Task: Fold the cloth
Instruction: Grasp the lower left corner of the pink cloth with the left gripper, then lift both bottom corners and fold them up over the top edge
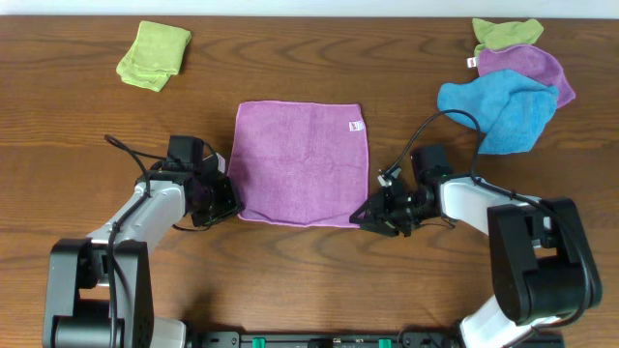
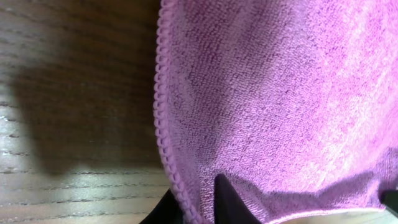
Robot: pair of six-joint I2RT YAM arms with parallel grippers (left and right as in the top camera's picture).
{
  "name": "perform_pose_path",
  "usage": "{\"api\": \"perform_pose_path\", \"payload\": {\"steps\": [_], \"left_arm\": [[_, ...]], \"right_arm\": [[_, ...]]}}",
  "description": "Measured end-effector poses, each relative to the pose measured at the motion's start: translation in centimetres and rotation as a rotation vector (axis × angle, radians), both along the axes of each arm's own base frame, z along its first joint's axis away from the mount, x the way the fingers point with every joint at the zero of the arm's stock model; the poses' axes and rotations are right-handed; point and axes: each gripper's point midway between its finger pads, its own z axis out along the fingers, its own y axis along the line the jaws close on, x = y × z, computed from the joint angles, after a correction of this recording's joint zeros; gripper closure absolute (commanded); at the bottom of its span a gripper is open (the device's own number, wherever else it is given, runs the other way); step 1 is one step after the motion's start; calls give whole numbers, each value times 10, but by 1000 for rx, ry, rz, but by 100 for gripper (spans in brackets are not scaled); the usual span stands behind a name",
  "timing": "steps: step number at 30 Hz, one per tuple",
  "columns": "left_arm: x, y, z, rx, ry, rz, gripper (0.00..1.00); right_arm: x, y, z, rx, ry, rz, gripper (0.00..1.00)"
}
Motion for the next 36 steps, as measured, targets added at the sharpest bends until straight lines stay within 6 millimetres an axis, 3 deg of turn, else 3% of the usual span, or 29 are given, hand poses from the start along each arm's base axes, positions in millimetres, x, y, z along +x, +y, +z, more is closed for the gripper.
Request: {"api": "perform_pose_path", "payload": {"steps": [5, 13, 18, 25, 32, 36], "left_arm": [[-1, -2, 1, -12, 4, -2, 94], [-2, -3, 5, -22, 29, 14, 94], [15, -4, 22, -24, -5, 13, 94], [50, -4, 47, -21, -140, 19, 94], [96, -4, 66, -30, -333, 62, 94], [110, -4, 60, -35, -358, 76, 94]], "right_arm": [[-4, -3, -6, -23, 12, 3, 98], [-5, -2, -6, -11, 20, 5, 98], [-3, 0, 1, -2, 42, 6, 98], [56, 5, 38, -16, -128, -1, 99], [101, -7, 50, -143, -268, -44, 98], [132, -8, 56, -161, -330, -65, 99]]}}
